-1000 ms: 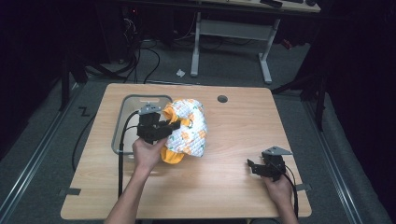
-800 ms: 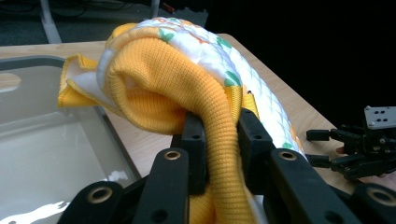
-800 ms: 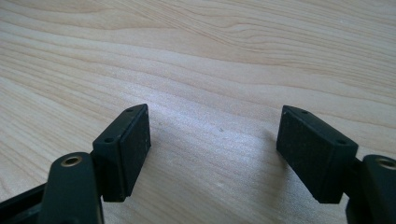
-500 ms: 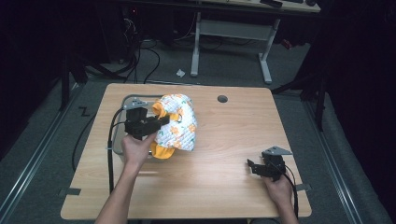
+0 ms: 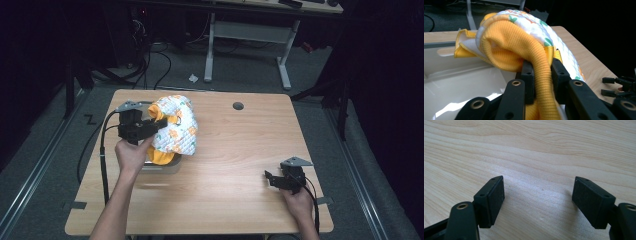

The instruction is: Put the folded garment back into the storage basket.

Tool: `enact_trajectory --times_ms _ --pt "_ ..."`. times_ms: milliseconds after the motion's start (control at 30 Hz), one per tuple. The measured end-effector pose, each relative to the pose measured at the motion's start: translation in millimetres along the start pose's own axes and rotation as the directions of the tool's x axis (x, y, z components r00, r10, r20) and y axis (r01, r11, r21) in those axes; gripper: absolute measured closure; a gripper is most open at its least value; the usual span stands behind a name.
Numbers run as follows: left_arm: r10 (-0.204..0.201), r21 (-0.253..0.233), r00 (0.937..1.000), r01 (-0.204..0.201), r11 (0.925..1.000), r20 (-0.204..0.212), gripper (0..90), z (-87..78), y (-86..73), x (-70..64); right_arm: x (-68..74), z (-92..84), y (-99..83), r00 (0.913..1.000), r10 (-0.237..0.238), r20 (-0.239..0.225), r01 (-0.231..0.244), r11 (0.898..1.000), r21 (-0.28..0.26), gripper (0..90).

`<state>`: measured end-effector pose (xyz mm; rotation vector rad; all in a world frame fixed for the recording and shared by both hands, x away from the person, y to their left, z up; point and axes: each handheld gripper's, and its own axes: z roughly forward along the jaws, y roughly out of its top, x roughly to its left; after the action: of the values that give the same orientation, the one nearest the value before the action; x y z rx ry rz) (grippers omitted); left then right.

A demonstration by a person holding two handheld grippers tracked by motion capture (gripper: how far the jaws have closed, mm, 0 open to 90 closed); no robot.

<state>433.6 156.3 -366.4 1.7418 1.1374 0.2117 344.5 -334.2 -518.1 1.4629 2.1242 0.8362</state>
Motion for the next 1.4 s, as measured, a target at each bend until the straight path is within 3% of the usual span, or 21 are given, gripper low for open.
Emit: enact_trajectory --times_ms 300,500,1033,1200,1400 --pt "-0.015 0.018 0.9997 0.015 0.9997 -0.020 75.7 0.6 -1.0 17.1 0.0 0.0 0.0 1.0000 0.000 0.000 0.000 1.000 0.000 26.4" --pt "0.001 0.037 0.9998 0.000 0.9993 -0.022 75.6 1.1 -2.6 25.6 0.0 0.0 0.0 1.0000 0.000 0.000 0.000 1.000 0.000 26.4" --pt "0.013 0.108 0.9979 -0.006 0.9941 -0.064 75.4 20.3 -9.9 46.1 0.1 0.0 0.0 1.0000 0.001 0.000 -0.001 1.000 0.000 26.3" --pt "0.025 0.146 0.9964 -0.012 0.9892 -0.081 75.0 29.2 -15.4 52.5 0.1 0.0 0.0 1.0000 0.001 0.000 -0.001 1.000 0.000 26.3" --pt "0.010 0.171 0.9951 0.007 0.9852 -0.099 74.9 37.5 -21.9 60.7 0.2 -0.1 0.0 1.0000 0.002 0.000 -0.002 1.000 0.001 26.3"
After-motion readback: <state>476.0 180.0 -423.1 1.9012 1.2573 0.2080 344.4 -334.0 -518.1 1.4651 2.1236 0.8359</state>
